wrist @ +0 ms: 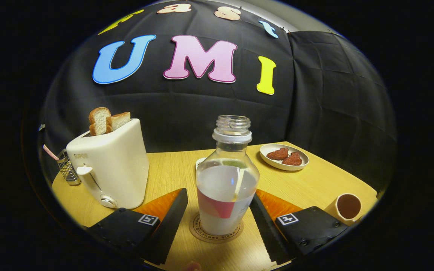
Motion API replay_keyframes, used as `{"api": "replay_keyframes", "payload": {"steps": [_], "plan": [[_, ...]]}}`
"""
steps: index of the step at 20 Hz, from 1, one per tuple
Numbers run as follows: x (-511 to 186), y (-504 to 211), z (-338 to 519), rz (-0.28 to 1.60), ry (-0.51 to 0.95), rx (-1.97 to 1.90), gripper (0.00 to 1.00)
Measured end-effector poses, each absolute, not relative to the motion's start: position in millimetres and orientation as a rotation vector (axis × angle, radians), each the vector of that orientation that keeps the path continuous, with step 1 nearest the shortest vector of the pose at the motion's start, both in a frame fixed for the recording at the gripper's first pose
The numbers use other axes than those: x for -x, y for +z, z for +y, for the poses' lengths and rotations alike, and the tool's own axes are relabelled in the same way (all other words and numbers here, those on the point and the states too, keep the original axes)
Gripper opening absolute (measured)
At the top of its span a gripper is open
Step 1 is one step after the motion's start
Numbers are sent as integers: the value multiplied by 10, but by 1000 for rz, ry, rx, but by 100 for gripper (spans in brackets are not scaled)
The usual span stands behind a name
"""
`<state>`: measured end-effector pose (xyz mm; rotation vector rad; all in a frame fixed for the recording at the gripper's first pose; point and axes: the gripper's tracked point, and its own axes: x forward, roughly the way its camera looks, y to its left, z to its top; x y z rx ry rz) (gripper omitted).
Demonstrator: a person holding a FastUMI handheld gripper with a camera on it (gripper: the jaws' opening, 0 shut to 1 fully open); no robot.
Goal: Take the bottle from table, then pour the juice into the cup, finally place the bottle on the coaster
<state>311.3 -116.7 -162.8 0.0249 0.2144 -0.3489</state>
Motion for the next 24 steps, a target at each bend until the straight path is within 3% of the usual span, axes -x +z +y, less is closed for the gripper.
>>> {"api": "replay_keyframes", "payload": {"steps": [14,19,24], "plan": [[-1663,-453,-828,68,-265,-34,97],[-942,64,-603,-3,-144,24,97],[-470,383,-593,-42,-117,-16,97]]}}
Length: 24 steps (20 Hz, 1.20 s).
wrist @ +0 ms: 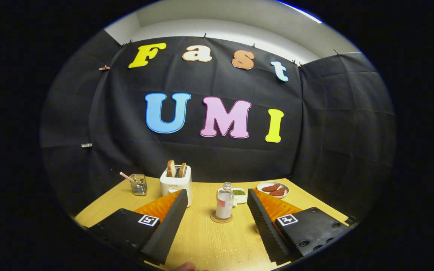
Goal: Take the bottle from table, then pour the juice into the cup, finally place the bottle on the coaster
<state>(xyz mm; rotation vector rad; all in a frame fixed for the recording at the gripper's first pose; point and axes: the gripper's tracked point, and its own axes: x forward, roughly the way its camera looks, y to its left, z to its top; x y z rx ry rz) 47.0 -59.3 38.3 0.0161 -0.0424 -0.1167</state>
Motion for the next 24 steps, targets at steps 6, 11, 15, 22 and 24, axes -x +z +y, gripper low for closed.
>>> {"api": "replay_keyframes", "payload": {"steps": [6,11,15,22,24], "plan": [[-138,506,-623,-38,-80,-56,98],[38,398,-584,-26,-39,-5,97],[59,362,-580,-19,-33,-25,97],[31,387,-614,-31,-45,-54,97],[16,376,-625,-33,-47,-56,97]]}}
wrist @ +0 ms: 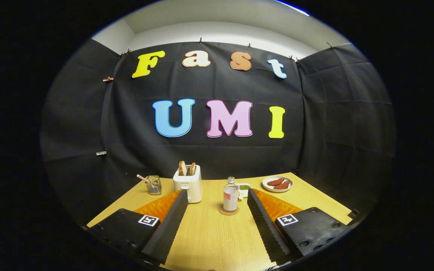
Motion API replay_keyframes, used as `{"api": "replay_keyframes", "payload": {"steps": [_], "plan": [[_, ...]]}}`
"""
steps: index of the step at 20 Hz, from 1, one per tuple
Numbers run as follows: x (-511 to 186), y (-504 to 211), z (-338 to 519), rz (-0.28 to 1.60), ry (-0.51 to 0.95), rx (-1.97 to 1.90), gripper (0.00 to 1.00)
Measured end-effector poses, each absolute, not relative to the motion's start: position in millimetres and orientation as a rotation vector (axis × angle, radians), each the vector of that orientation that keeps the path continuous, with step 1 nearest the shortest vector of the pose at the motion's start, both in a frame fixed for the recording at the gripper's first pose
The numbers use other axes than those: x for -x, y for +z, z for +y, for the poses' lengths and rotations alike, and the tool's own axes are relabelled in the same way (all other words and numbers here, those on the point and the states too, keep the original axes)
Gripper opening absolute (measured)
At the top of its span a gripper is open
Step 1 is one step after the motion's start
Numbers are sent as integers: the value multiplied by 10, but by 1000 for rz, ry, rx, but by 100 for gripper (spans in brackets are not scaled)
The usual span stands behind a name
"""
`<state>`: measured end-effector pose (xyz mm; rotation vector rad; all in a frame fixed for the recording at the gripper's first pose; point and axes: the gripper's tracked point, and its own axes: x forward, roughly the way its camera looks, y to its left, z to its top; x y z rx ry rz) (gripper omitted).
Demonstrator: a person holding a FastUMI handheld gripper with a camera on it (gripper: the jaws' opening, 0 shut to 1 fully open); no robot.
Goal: Take the bottle from table, then pour the juice into the cup, finally place the bottle on the coaster
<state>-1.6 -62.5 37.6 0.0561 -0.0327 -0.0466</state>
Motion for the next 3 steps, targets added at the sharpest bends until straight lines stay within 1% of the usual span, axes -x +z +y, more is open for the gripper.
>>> {"api": "replay_keyframes", "payload": {"steps": [3], "plan": [[14,346,-603,-27,-39,-48,97]]}}
